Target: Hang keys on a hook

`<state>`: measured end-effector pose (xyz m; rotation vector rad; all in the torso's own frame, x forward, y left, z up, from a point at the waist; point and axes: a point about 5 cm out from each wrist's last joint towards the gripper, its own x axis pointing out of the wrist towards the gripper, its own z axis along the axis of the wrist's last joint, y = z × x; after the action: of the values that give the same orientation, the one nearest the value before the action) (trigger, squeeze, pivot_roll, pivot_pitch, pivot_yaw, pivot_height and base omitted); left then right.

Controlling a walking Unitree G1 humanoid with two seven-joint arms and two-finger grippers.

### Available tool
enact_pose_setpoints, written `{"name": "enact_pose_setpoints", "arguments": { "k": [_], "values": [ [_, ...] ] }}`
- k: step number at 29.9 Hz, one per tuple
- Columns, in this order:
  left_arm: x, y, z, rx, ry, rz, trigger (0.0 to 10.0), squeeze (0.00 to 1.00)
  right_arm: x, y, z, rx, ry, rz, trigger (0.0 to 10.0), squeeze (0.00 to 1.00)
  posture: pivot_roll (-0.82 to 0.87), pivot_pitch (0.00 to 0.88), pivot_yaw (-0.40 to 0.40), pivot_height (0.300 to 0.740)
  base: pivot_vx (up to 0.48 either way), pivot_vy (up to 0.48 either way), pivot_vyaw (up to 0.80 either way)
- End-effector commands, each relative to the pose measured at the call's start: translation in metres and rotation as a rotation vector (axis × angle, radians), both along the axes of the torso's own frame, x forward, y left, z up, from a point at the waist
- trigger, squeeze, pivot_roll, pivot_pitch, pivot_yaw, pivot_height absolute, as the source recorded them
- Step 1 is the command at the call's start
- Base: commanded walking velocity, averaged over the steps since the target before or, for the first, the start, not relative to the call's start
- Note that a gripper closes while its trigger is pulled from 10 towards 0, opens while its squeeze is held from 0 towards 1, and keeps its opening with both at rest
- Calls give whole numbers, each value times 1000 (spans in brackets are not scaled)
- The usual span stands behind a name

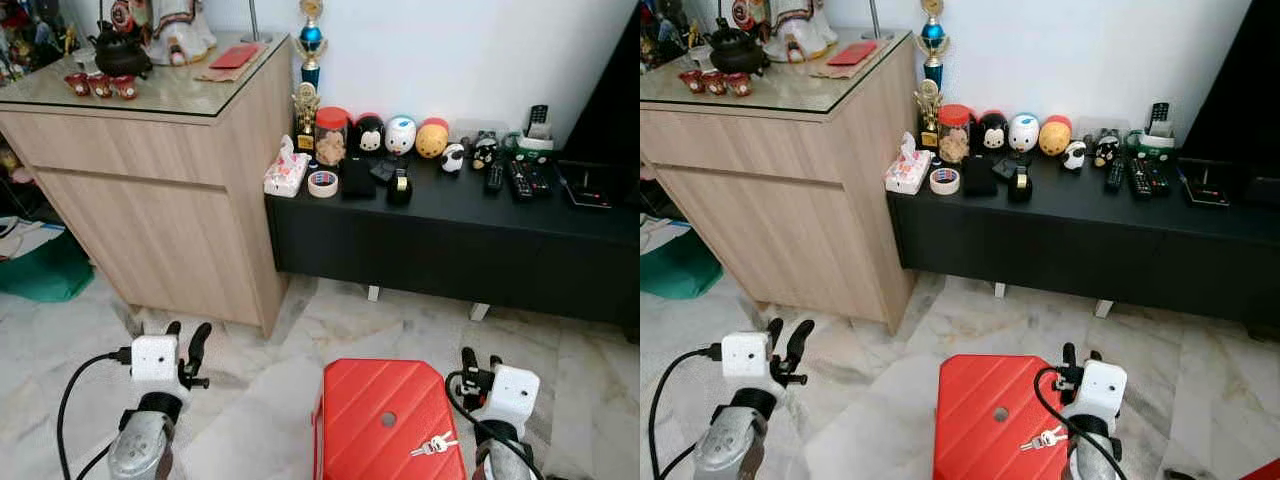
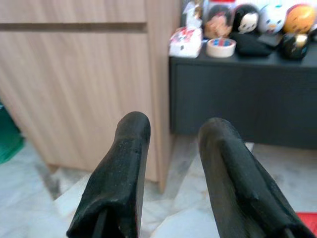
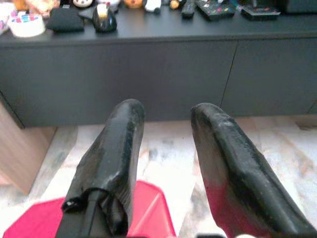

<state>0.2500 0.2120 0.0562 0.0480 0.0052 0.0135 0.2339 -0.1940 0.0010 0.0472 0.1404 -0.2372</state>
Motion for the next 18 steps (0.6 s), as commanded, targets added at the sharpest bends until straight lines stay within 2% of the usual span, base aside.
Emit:
{"name": "enact_pose_setpoints", "arguments": {
  "k": [1, 3, 8, 18],
  "values": [
    [3, -4, 3, 0, -2, -14, 10000, 0, 4, 1, 4, 3, -6, 0, 10000, 0, 15, 0, 26, 740, 0, 0, 0],
    [5, -6, 0, -22, 9, -6, 10000, 0, 9, 1, 7, -4, -12, 3, 10000, 0, 16, 0, 11, 740, 0, 0, 0],
    [6, -8, 1, -24, 13, 0, 10000, 0, 12, 4, 12, -9, -17, 21, 10000, 0, 17, 0, 2, 740, 0, 288, 0],
    [3, -7, 4, -4, 6, -5, 10000, 0, 16, 7, 18, -8, -14, 39, 10000, 0, 23, 12, -1, 740, 0, 0, 0]
  ]
}}
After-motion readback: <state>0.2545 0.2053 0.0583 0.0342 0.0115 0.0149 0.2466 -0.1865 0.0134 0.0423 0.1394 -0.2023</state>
